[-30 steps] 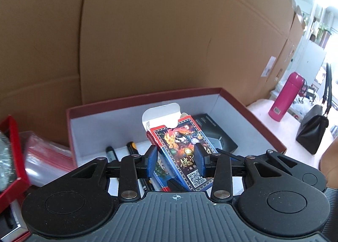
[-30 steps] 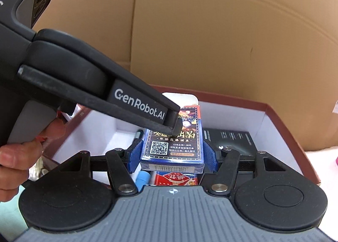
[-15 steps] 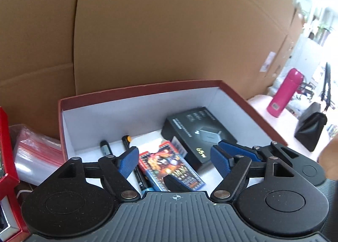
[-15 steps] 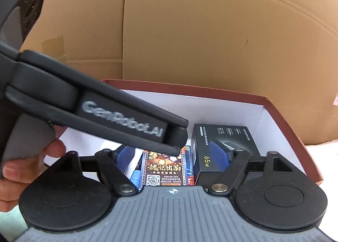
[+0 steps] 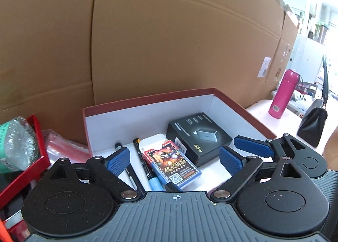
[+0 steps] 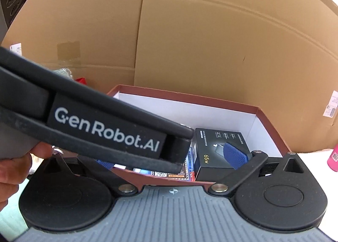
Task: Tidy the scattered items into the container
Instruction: 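Withdraw the left tool from the red box back over the clutter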
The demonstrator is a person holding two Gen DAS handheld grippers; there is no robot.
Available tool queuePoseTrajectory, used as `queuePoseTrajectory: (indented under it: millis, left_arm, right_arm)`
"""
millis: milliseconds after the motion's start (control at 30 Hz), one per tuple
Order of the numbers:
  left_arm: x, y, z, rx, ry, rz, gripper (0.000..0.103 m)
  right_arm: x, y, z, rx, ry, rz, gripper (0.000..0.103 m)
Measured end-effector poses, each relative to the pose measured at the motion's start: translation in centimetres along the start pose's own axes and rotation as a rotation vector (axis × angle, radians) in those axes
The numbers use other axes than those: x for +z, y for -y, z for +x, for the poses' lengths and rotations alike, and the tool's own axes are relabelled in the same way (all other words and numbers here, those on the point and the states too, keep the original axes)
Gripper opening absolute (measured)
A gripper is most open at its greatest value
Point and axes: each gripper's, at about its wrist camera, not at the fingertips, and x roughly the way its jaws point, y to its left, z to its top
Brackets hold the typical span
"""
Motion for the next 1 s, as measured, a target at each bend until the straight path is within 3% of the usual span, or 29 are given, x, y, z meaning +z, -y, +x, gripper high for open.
queuePoseTrajectory:
  millis: [400, 633, 1000]
  left_arm:
    - [-1.5, 0.3, -5.3, 0.021, 0.045, -0.019, 0.098]
    - [-4.4, -0.7, -8.5, 0.037, 0.053, -0.066, 0.098]
    - [-11.4, -5.2, -13.7, 0.117, 0.047, -0.21, 0.098]
  right_arm:
    - [-0.1, -1.7, -4.1, 0.012, 0.05, -0.029, 0.103]
    - [-1.2, -4.4, -6.3, 0.012, 0.098, -0.106, 0.103]
    - [-4.4, -10.8, -7.1, 0.165, 0.061, -0.175, 0.102]
